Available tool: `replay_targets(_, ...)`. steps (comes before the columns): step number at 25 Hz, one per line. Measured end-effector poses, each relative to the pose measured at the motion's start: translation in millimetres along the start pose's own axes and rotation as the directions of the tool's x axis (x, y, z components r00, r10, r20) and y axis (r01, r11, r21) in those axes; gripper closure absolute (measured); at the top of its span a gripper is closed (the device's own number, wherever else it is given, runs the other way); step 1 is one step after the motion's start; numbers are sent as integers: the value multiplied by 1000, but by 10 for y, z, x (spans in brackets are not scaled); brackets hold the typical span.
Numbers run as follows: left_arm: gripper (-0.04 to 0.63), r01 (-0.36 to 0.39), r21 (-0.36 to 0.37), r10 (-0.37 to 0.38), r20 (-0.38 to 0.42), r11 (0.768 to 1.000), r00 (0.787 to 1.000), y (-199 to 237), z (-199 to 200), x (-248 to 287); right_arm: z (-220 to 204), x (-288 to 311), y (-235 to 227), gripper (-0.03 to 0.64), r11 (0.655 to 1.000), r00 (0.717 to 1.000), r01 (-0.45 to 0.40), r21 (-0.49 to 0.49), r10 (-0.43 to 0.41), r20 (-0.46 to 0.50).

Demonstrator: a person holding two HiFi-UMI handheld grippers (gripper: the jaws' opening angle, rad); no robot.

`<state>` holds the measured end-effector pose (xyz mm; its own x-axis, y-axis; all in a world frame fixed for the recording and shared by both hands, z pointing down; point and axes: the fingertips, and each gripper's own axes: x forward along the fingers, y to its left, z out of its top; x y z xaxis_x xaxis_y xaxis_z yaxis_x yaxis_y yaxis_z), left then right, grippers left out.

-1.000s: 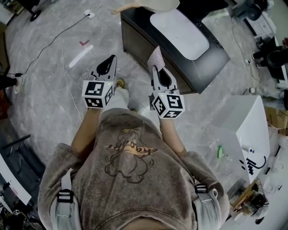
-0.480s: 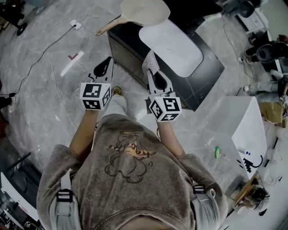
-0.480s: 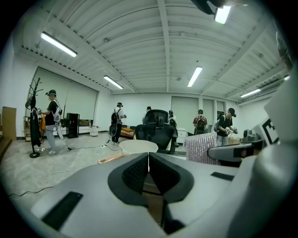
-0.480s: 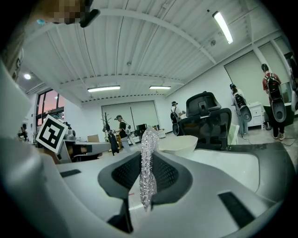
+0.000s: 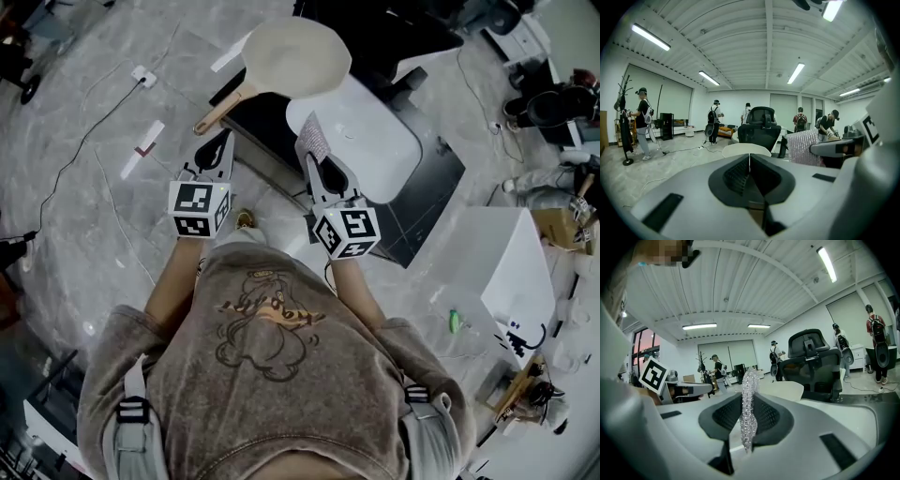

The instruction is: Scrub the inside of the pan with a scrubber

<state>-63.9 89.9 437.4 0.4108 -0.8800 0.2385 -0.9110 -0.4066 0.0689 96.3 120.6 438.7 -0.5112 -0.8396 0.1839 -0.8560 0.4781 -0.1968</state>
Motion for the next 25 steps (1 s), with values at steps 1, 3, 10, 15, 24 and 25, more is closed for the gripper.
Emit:
replay_targets(1, 577, 8, 5, -8, -6, 1000, 1000, 46, 13, 68, 33, 65, -36, 534, 1000, 1000, 9, -2, -9, 0)
replay_targets(3, 577, 26, 11, -26, -12, 1000, 1000, 128, 54, 191, 96, 167, -115, 534, 1000, 1000, 31, -3, -31, 3)
replay_targets(10, 575, 63, 13, -62, -12, 998, 998, 332, 229, 539, 212, 379, -362, 534, 995, 995, 95, 24, -96, 8)
replay_targets(15, 575, 54, 28, -53, -11, 998, 999, 433, 338, 828, 343, 648, -529, 534, 997, 996, 81, 15, -81, 21)
replay_targets(24, 575, 22, 30, -21, -46, 999, 999, 545, 468, 1341, 525, 1130, -938, 534, 1000, 1000, 25, 16, -25, 16)
replay_targets(25, 575, 16, 28, -15, -56, 999, 998, 566, 463, 1391, 539, 1182, -971, 534, 1000, 1000, 16, 20, -16, 15)
